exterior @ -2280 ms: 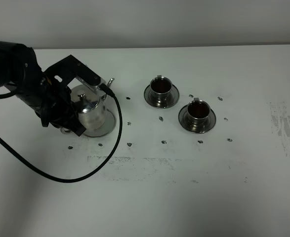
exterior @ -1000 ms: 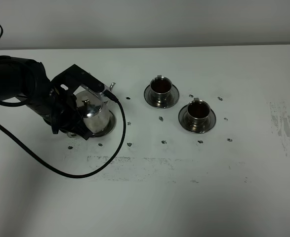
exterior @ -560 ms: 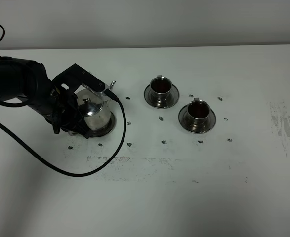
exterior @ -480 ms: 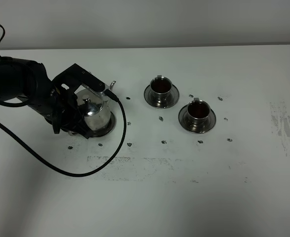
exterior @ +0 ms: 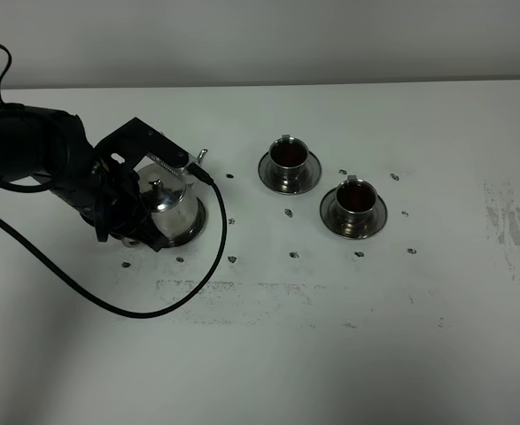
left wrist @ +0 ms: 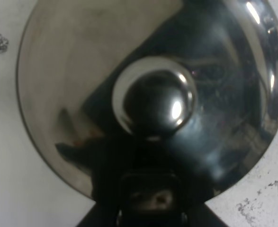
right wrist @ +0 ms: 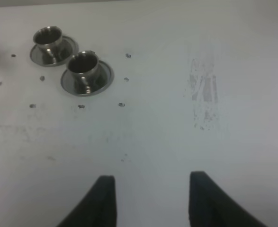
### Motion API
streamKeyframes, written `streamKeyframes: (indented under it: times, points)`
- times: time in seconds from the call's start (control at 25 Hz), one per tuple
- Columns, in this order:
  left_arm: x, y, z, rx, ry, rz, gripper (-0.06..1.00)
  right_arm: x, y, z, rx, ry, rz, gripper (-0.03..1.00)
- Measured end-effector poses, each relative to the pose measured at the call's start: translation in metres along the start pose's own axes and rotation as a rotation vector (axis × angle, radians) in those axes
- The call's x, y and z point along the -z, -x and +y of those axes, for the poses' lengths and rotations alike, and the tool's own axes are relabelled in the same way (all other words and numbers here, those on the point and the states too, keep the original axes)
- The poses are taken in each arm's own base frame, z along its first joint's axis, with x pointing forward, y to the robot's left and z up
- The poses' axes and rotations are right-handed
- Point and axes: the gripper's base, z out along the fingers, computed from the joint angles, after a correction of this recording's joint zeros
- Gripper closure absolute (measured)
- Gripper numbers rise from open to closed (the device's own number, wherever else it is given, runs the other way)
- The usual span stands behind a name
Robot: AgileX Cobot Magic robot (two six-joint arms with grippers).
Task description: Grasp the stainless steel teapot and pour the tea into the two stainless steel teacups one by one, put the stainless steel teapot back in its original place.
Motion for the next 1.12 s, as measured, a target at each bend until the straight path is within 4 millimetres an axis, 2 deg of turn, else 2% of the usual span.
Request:
streamKeyframes:
  times: [0.56,0.68,0.88,1.12]
  points:
    - [0.000,0.000,0.000,-0.002,0.000,0.002,0.76,0.000,0.000,0.000,0.000,0.000,0.000,0.62]
    - [0.000,0.000,0.000,-0.002,0.000,0.002,0.68,0.000,0.000,0.000,0.000,0.000,0.000,0.62]
    - [0.001,0.000,0.000,-0.001,0.001,-0.001,0.48,0.000,0.000,0.000,0.000,0.000,0.000,0.62]
    - [0.016,0.002,0.000,0.004,0.007,-0.028,0.43,0.000,0.000,0.000,0.000,0.000,0.000,0.62]
